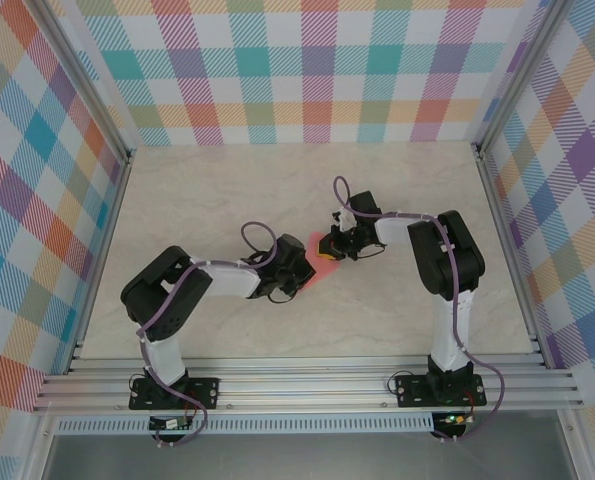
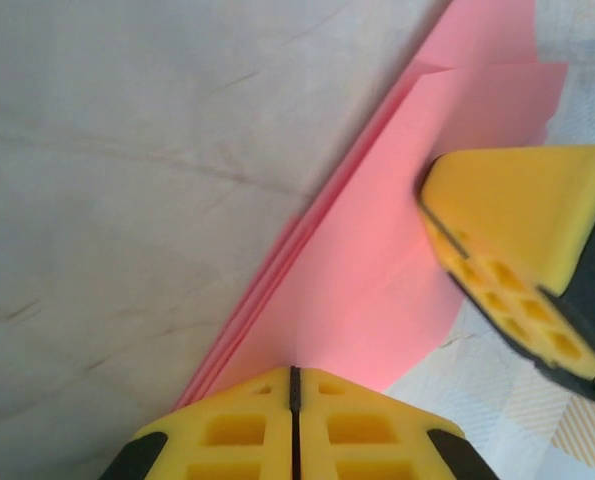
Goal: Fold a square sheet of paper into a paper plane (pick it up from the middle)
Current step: Fourth fold the wing at the center of the table.
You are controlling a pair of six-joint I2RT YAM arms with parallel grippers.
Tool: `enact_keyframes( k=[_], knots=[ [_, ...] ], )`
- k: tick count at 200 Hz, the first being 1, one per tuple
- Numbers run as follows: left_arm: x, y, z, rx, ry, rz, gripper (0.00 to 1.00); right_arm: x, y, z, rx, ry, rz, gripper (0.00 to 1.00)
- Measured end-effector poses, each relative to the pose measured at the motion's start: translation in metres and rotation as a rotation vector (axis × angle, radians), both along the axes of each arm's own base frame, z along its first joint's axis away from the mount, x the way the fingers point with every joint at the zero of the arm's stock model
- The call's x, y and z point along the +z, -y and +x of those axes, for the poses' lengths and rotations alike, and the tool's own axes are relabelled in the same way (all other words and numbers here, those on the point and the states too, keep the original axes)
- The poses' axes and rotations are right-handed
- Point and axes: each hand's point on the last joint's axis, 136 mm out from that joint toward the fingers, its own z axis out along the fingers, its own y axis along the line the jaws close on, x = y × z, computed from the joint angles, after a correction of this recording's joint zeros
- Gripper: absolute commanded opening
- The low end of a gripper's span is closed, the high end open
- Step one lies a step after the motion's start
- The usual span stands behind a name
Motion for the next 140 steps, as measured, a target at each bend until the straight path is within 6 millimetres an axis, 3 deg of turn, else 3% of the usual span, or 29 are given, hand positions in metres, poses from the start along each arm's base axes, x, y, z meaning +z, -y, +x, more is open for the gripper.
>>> enact_keyframes(
  k=[102,140],
  knots=[
    [0.001,-0.037,-0.032,-0.051,-0.010,0.116,0.10,0.000,0.000,0.000,-0.001,0.000,-0.002,0.00],
    [0.027,-0.032,-0.025,-0.082,0.046,0.120,0.11,0.000,0.000,0.000,-0.001,0.001,-0.002,0.00]
  ],
)
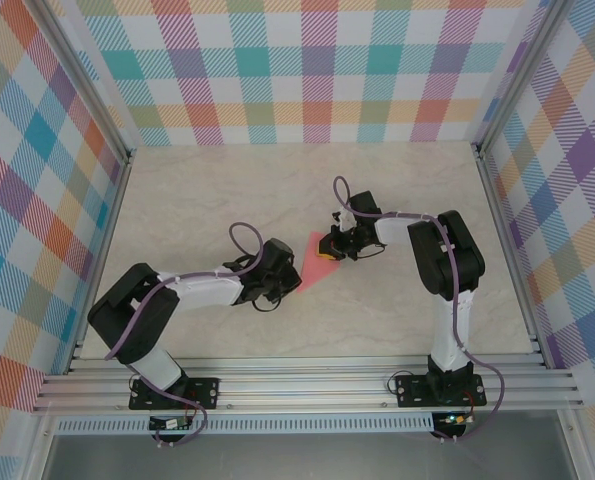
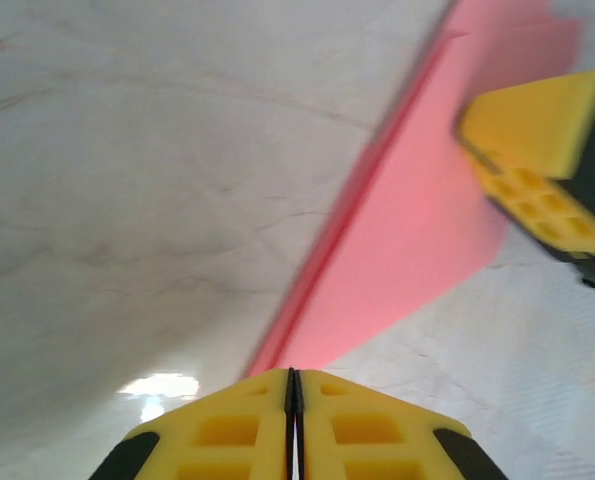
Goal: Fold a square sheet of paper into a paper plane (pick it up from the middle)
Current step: Fourth fold the wing at the center of the table.
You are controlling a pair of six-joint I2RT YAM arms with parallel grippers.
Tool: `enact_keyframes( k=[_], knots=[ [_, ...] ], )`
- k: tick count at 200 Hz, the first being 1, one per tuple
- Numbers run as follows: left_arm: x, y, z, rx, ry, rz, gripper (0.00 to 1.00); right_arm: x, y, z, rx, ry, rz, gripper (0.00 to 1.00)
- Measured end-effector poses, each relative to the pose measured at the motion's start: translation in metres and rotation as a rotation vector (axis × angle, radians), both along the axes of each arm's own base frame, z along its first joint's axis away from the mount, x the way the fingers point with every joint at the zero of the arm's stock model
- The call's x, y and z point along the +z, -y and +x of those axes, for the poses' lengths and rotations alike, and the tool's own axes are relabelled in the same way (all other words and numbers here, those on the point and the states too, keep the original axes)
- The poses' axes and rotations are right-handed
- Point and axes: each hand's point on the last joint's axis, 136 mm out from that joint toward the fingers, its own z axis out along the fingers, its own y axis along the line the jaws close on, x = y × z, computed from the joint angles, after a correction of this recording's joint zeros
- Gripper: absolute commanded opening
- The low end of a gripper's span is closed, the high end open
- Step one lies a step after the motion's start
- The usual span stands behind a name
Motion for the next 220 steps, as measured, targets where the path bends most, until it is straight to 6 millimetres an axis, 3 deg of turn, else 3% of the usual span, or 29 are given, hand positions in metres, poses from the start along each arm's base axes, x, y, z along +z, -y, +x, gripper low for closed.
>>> enact_keyframes(
  k=[36,85,122,179,220],
  knots=[
    [0.016,0.015,0.007,-0.023,0.026,-0.059,0.11,0.000,0.000,0.000,0.000,0.000,0.000,0.00],
    [-0.012,0.023,0.002,-0.050,-0.038,-0.063,0.11,0.000,0.000,0.000,0.000,0.000,0.000,0.00],
    [-0.029,0.014,-0.006,-0.029,-0.083,-0.038,0.10,0.000,0.000,0.000,0.000,-0.001,0.000,0.00],
    [-0.028,0.001,-0.019,-0.027,-0.078,-0.040,0.09,0.000,0.000,0.000,0.001,-0.001,-0.001,0.00],
    [-0.022,-0.022,-0.033,-0.012,-0.083,0.020,0.13,0.000,0.001,-0.001,0.032,0.028,-0.005,0.01]
  ],
)
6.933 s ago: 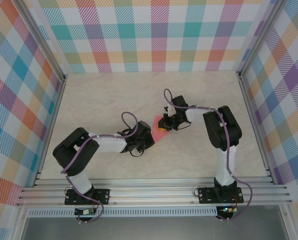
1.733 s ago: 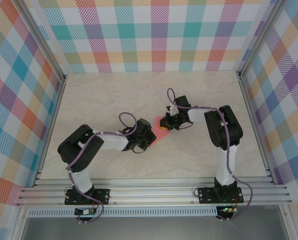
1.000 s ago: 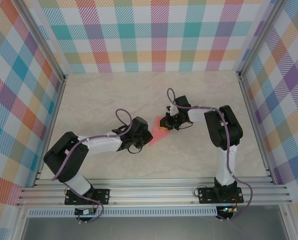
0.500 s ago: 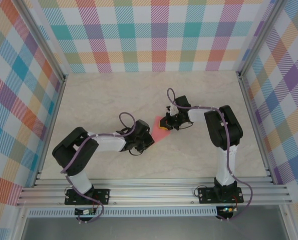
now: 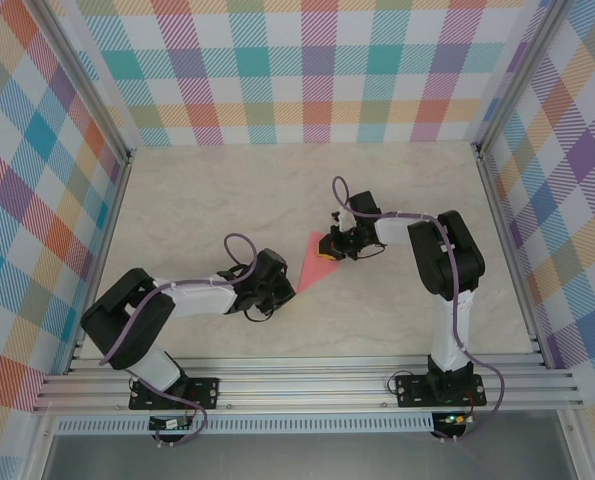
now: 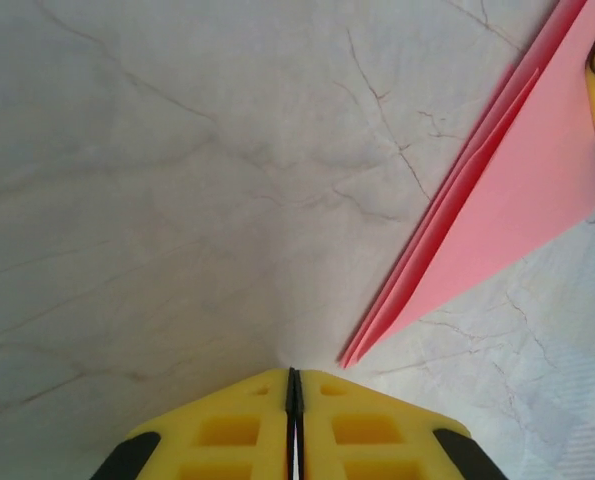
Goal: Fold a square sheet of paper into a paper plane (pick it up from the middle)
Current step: Fourth fold the wing at the center of the table.
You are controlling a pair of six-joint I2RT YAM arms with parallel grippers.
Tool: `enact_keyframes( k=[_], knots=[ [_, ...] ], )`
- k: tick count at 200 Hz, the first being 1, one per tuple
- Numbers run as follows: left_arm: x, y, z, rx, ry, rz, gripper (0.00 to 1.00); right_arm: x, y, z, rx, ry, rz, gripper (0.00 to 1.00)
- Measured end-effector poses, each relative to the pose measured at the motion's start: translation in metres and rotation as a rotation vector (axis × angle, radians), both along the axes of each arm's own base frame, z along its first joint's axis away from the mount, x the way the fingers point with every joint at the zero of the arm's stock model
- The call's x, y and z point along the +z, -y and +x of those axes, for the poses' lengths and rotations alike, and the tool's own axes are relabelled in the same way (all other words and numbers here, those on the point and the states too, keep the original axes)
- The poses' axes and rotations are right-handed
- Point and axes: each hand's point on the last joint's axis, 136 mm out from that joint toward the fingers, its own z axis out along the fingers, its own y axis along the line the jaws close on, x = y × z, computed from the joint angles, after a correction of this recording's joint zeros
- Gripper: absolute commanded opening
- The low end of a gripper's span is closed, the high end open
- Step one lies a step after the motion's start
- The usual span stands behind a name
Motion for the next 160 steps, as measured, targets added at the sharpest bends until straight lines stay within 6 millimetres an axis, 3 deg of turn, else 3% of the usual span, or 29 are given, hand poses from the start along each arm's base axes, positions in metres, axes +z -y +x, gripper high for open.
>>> enact_keyframes(
  k=[29,71,109,140,160],
  knots=[
    [0.020,-0.001,0.010,-0.027,0.047,0.038,0.19,0.001,0.002,-0.005,0.049,0.028,-0.013,0.02],
    [0.055,0.025,0.053,-0.102,0.150,0.034,0.28,0.002,0.006,-0.023,0.144,0.038,-0.024,0.04],
    [0.042,0.044,0.068,-0.203,0.138,0.066,0.31,0.008,0.008,-0.036,0.211,0.027,-0.030,0.08],
    [0.030,0.044,0.067,-0.255,0.106,0.120,0.32,0.028,0.012,-0.030,0.171,0.064,-0.052,0.13],
    [0.027,0.047,0.071,-0.283,0.100,0.144,0.32,0.043,0.026,-0.025,0.080,0.082,-0.078,0.18]
  ],
)
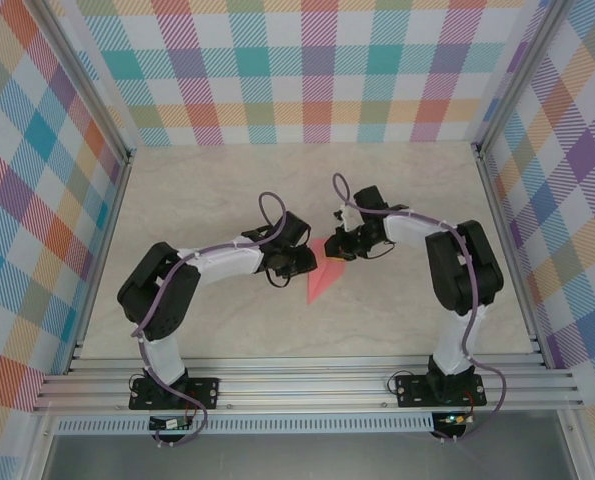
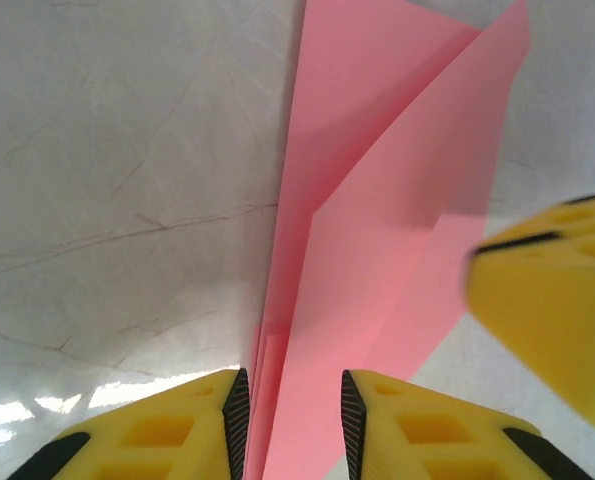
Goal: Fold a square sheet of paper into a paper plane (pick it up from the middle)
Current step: Fourth fold the wing at the center of the table.
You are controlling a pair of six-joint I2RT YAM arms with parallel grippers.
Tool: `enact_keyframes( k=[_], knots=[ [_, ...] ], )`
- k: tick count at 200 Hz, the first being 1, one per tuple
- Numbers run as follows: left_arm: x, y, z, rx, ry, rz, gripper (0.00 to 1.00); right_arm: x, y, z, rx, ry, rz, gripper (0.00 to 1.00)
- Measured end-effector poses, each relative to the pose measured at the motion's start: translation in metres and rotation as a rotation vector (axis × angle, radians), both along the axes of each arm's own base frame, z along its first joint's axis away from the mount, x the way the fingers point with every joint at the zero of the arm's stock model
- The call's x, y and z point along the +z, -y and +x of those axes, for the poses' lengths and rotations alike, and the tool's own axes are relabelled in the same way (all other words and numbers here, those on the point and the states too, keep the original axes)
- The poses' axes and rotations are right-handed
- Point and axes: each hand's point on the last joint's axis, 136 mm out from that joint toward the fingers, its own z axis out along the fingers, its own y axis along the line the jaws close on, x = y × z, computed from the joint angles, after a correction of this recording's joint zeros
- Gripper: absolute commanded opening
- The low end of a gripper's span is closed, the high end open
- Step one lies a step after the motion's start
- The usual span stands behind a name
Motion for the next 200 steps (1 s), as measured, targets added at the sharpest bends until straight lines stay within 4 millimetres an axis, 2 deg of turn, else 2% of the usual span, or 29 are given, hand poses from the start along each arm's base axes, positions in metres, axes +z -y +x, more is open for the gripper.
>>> enact_keyframes(
  k=[26,46,111,165,200],
  knots=[
    [-0.003,0.003,0.003,-0.021,-0.001,0.016,0.32,-0.001,0.028,0.000,-0.141,-0.034,-0.019,0.31],
    [-0.007,0.006,0.007,-0.033,-0.001,0.026,0.32,-0.012,0.043,-0.004,-0.216,-0.089,-0.045,0.31],
    [-0.015,0.006,0.010,-0.050,-0.016,0.054,0.31,-0.015,0.041,-0.007,-0.277,-0.155,-0.034,0.35],
    [-0.023,0.005,0.012,-0.050,-0.032,0.061,0.32,-0.036,0.040,-0.015,-0.278,-0.222,-0.049,0.35],
    [-0.026,0.006,0.012,-0.054,-0.043,0.057,0.31,-0.036,0.039,-0.015,-0.276,-0.237,-0.030,0.35]
  ],
)
